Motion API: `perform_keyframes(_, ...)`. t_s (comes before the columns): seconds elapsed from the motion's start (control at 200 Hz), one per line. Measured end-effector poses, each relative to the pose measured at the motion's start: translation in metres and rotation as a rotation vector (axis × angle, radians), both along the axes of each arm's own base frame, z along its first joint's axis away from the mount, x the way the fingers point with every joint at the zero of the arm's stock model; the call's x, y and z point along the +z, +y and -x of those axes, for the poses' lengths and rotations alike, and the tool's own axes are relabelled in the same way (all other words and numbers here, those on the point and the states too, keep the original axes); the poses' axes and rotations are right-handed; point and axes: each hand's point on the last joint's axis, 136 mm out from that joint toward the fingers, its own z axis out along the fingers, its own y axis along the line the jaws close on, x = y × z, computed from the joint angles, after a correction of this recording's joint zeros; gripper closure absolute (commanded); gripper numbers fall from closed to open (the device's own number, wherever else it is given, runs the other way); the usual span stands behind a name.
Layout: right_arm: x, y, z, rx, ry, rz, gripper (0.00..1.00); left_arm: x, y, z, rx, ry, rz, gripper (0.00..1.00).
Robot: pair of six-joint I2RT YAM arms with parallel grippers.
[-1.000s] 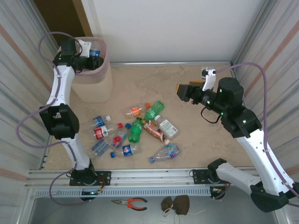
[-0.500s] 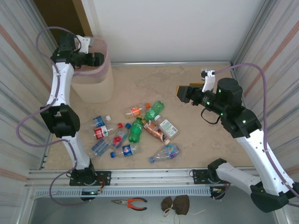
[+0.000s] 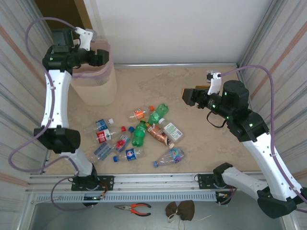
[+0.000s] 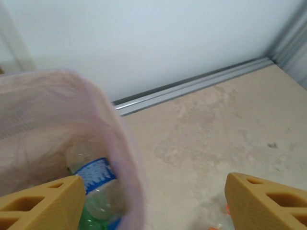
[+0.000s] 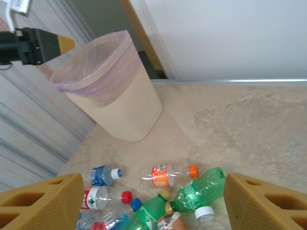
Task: Put the plastic bottles in the bin
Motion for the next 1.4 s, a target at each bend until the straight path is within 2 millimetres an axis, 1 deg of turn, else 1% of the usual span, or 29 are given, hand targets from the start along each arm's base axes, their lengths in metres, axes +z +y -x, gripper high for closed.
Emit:
perform_keyframes(0.075,0.0,0.0,0.0,-0.001,0.0,0.001,0.25,0.002,-0.019,0.024,-0.048,-0.005,-0.028,0.24)
perform_keyframes(0.115,-0.001,0.0,0.0,-0.001,0.0,0.001,0.25,-0.001,-0.03,0.037,-0.076,0.0,-0.042,0.24)
perform_keyframes(0.185,-0.003,0.0,-0.001,-0.001,0.005,0.005,0.25,-0.01,-0.048,0.057,-0.126,0.016,-0.069,0.24)
perform_keyframes(0.276,-0.009,0.0,-0.001,-0.001,0.015,0.012,0.24,-0.031,-0.07,0.077,-0.195,0.056,-0.107,0.24)
perform_keyframes(0.416,-0.019,0.001,-0.002,-0.001,0.034,0.023,0.25,-0.066,-0.098,0.095,-0.287,0.124,-0.163,0.24)
perform_keyframes(0.551,-0.022,0.001,-0.003,-0.001,0.043,0.028,0.25,-0.095,-0.113,0.106,-0.344,0.174,-0.206,0.24)
perform_keyframes(0.621,-0.022,0.001,-0.003,-0.001,0.044,0.029,0.25,-0.106,-0.116,0.109,-0.357,0.196,-0.22,0.24)
perform_keyframes(0.741,-0.024,0.0,-0.002,-0.003,0.047,0.031,0.25,-0.123,-0.118,0.108,-0.363,0.231,-0.233,0.24)
perform_keyframes(0.987,-0.027,-0.003,0.002,-0.006,0.052,0.036,0.25,-0.144,-0.128,0.108,-0.401,0.248,-0.256,0.24)
perform_keyframes(1.132,-0.033,-0.003,0.003,-0.003,0.057,0.045,0.25,-0.163,-0.132,0.106,-0.43,0.27,-0.283,0.24)
perform_keyframes(1.273,-0.04,-0.003,0.003,0.001,0.066,0.061,0.25,-0.19,-0.138,0.097,-0.456,0.309,-0.318,0.24)
perform_keyframes(1.403,-0.04,-0.002,0.003,0.003,0.063,0.065,0.25,-0.219,-0.141,0.089,-0.468,0.364,-0.351,0.23)
